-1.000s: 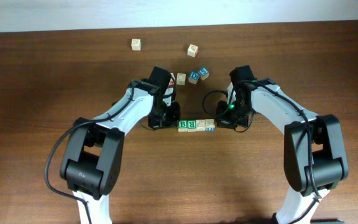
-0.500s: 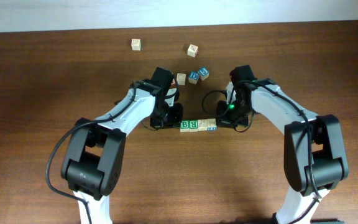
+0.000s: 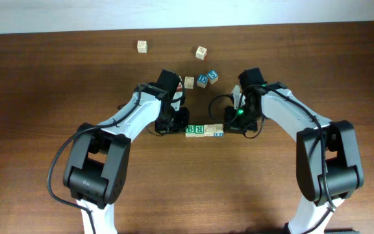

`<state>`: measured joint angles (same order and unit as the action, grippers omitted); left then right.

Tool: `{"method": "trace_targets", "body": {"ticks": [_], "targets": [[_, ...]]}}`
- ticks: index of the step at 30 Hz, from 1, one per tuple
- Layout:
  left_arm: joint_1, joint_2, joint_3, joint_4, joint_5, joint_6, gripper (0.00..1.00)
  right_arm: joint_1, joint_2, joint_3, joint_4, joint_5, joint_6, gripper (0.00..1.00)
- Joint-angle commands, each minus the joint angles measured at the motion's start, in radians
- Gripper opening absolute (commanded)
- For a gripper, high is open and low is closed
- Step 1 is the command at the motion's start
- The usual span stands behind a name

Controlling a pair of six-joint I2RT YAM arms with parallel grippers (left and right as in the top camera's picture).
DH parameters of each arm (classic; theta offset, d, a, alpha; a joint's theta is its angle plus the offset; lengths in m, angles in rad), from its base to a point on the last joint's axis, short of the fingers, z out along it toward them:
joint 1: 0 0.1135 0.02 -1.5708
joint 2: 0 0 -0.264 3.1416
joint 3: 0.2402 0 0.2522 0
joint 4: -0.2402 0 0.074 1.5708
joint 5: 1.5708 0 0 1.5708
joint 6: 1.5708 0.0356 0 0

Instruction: Rotate 4 blocks

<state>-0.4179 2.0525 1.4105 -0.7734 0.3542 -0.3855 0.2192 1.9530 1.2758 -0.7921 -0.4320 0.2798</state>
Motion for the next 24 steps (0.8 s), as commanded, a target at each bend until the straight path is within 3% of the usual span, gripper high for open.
{"method": "trace_targets", "body": {"ticks": [1, 16, 24], "targets": [[-0.012, 0.014, -0.01, 0.004, 0.05, 0.016, 0.0, 0.03, -0.038, 0.011, 0.003, -0.062, -0.011, 0.04], [-0.012, 0.014, -0.01, 0.005, 0.05, 0.016, 0.0, 0.031, -0.064, 0.031, -0.017, -0.074, -0.011, 0.05], [-0.012, 0.014, -0.01, 0.003, 0.05, 0.016, 0.0, 0.098, -0.092, 0.064, -0.023, -0.073, -0.002, 0.04]]}}
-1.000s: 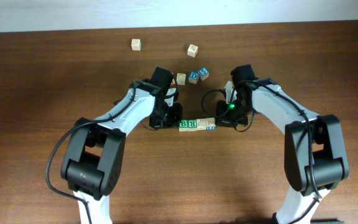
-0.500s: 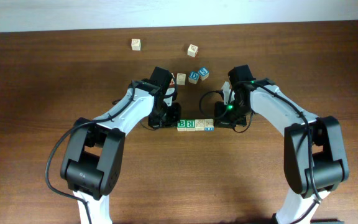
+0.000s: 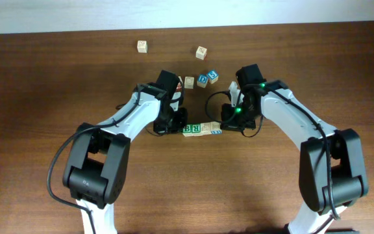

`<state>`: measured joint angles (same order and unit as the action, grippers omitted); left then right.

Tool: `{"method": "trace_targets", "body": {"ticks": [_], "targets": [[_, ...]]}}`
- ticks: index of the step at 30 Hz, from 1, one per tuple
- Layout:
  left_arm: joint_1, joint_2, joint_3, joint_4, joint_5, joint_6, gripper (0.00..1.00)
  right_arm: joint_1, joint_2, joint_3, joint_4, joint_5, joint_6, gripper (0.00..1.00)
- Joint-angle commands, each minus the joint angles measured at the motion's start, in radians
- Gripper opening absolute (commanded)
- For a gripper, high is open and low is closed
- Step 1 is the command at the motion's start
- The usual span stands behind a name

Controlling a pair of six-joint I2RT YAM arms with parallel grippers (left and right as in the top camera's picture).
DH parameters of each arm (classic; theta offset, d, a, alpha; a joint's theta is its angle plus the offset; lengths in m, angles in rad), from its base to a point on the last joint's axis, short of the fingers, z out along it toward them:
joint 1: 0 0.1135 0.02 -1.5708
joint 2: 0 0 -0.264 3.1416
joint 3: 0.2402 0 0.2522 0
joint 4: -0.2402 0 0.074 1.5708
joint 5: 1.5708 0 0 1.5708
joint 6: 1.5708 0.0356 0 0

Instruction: Rotate 4 blocks

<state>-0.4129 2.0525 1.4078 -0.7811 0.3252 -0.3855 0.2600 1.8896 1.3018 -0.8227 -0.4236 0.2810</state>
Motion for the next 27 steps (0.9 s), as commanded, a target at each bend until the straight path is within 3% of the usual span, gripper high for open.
{"method": "trace_targets", "body": {"ticks": [1, 27], "targets": [[-0.017, 0.014, -0.007, 0.01, 0.079, 0.016, 0.0, 0.065, -0.029, 0.046, 0.006, -0.081, -0.003, 0.04], [-0.017, 0.014, -0.007, 0.012, 0.079, 0.016, 0.0, 0.167, -0.029, 0.092, -0.002, -0.081, 0.035, 0.04]]}}
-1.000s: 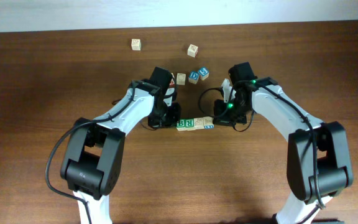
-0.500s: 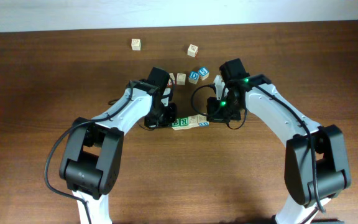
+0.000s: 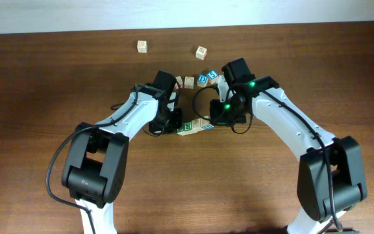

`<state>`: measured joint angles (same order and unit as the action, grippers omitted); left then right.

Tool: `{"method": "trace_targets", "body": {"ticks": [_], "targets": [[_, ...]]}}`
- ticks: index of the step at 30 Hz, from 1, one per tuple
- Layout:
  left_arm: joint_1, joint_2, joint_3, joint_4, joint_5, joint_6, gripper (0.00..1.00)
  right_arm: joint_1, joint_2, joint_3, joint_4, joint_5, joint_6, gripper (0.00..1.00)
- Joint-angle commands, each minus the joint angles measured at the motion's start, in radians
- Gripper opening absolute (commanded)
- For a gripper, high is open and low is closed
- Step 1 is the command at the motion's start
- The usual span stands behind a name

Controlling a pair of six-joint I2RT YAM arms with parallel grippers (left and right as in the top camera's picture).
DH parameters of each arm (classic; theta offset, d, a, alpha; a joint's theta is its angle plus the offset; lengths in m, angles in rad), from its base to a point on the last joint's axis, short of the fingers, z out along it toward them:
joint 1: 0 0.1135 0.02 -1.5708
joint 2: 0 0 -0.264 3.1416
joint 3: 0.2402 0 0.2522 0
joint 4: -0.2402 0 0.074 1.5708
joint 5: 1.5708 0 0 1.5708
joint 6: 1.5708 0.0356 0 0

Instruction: Rotate 4 blocks

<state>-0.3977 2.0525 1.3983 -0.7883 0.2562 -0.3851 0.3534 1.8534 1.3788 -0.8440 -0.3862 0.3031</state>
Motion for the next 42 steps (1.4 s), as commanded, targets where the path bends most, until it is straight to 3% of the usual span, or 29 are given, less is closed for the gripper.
{"method": "trace_targets", "body": {"ticks": [1, 26, 42], "targets": [[-0.032, 0.014, 0.003, 0.02, 0.148, 0.016, 0.0, 0.075, 0.008, 0.014, 0.022, -0.119, 0.016, 0.04], [-0.021, 0.013, 0.019, 0.003, 0.148, 0.017, 0.0, 0.12, 0.021, 0.014, 0.074, -0.069, 0.076, 0.04], [0.194, -0.005, 0.075, -0.016, 0.083, 0.066, 0.0, 0.12, 0.021, 0.014, 0.111, -0.021, 0.098, 0.04]]}}
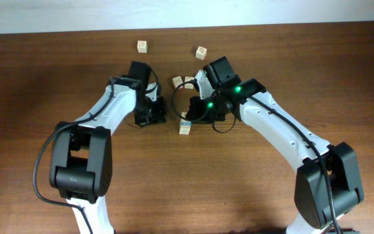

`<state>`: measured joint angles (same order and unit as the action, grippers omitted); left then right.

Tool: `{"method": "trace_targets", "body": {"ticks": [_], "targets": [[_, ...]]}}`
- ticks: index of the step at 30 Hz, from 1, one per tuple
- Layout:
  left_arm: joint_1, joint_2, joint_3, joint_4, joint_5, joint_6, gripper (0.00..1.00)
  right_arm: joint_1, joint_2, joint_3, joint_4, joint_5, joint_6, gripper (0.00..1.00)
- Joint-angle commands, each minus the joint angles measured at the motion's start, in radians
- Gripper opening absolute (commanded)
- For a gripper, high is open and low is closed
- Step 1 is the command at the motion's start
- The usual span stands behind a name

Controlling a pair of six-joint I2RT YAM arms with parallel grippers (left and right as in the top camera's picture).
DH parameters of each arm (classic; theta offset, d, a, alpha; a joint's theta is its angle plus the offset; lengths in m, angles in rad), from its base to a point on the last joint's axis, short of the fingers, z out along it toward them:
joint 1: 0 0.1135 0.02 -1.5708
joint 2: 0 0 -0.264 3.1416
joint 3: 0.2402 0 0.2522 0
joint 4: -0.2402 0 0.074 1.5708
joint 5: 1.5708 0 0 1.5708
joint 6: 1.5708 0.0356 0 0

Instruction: Rotate 4 blocks

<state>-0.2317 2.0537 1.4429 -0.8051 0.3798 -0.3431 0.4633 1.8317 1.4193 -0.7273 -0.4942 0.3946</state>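
Note:
Only the overhead view is given. A tan block (pixel 185 129) lies on the table with a blue-and-white block (pixel 183 117) just above it, like the near end of a line running up and right. The remainder of that line is hidden under my right gripper (pixel 197 112), which sits over its upper end. My left gripper (pixel 150 118) is to the left of these blocks, apart from them by about a block's width. The fingers of both grippers are too dark to make out.
Loose tan blocks lie further back: one at the far left (pixel 141 45), one at the far middle (pixel 201 52), and a pair (pixel 177 81) (pixel 189 81) between the two wrists. The right arm covers the spot behind the pair.
The left gripper has moved left, away from the line of blocks. The right gripper has moved left and up. The line, tilted before, now shows only its two lower blocks, standing nearly upright.
First the four blocks lay in a level row with a gripper at each end. Then the row sat slightly left and began to tilt. Then it tilted more, right end raised. Now the left gripper stands apart and the row points steeply up under the right gripper.

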Motion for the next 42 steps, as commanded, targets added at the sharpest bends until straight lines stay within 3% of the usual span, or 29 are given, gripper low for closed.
{"method": "trace_targets", "body": {"ticks": [1, 9, 23, 39, 42], "targets": [[0.038, -0.006, 0.031, 0.002, -0.058, 0.024, 0.0, 0.01, 0.043, -0.026, 0.002, 0.087, 0.007, 0.04], [0.091, -0.006, 0.031, 0.008, -0.179, 0.024, 0.0, 0.029, 0.043, -0.026, 0.055, 0.088, 0.006, 0.04], [0.091, -0.006, 0.031, 0.012, -0.198, 0.023, 0.0, 0.029, 0.042, -0.02, 0.054, 0.08, 0.005, 0.13], [0.091, -0.007, 0.032, 0.01, -0.198, 0.023, 0.0, 0.029, 0.037, 0.124, -0.021, 0.076, -0.017, 0.18], [0.091, -0.044, 0.089, -0.046, -0.198, 0.037, 0.0, 0.006, 0.024, 0.22, -0.114, 0.088, -0.07, 0.18]]}}
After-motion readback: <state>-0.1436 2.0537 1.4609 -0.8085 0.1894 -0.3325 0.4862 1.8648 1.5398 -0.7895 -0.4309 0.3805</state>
